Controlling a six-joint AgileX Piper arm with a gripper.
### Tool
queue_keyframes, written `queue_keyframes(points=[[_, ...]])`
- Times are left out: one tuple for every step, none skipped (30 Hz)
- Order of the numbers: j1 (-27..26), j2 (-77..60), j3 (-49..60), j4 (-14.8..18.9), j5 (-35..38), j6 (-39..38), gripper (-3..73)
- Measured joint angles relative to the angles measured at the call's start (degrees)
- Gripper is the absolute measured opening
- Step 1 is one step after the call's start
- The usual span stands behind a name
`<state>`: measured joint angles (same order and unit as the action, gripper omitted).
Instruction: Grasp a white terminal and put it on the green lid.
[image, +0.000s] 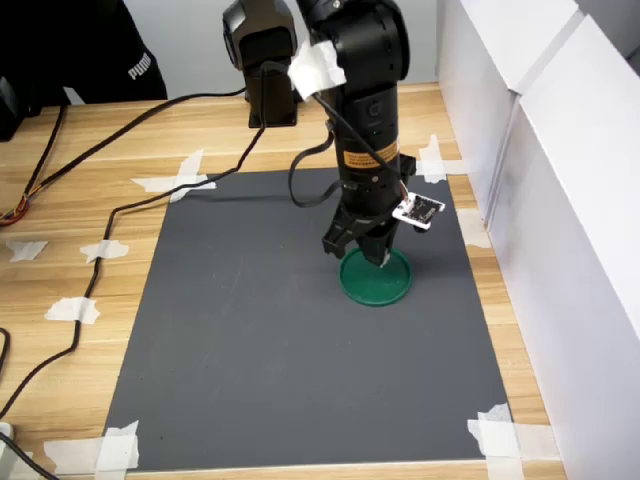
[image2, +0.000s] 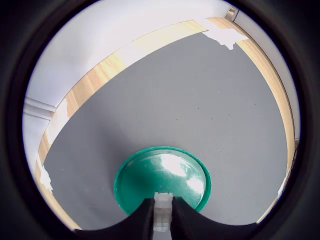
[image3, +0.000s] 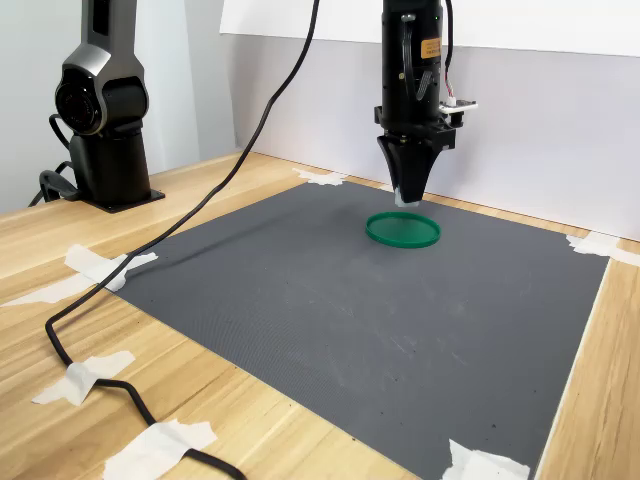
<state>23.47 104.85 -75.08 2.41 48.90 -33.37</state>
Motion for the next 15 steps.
queue_keyframes(points=[[0.0, 0.3, 0.0, 0.0, 0.0, -0.2, 8.3], [0.0, 0.5, 0.0, 0.0, 0.0, -0.6, 8.3], [0.0, 0.6, 0.0, 0.1, 0.1, -1.0, 8.3], [0.0, 0.9, 0.0, 0.2, 0.1, -1.6, 8.3], [0.0, 1.0, 0.0, 0.2, 0.1, -2.2, 8.3], [0.0, 1.2, 0.0, 0.2, 0.1, -2.8, 8.3], [0.0, 1.3, 0.0, 0.2, 0.1, -3.2, 8.4], [0.0, 1.5, 0.0, 0.2, 0.1, -3.7, 8.7], [0.0, 1.5, 0.0, 0.2, 0.1, -3.9, 9.4], [0.0, 1.6, 0.0, 0.3, 0.1, -4.1, 10.4], [0.0, 1.6, 0.0, 0.3, 0.1, -4.2, 11.4], [0.0, 1.6, 0.0, 0.3, 0.1, -4.5, 13.2], [0.0, 1.6, 0.0, 0.3, 0.0, -4.8, 15.7], [0.0, 1.6, 0.0, 0.4, 0.0, -5.1, 18.3], [0.0, 1.6, 0.0, 0.4, -0.1, -5.2, 21.8]])
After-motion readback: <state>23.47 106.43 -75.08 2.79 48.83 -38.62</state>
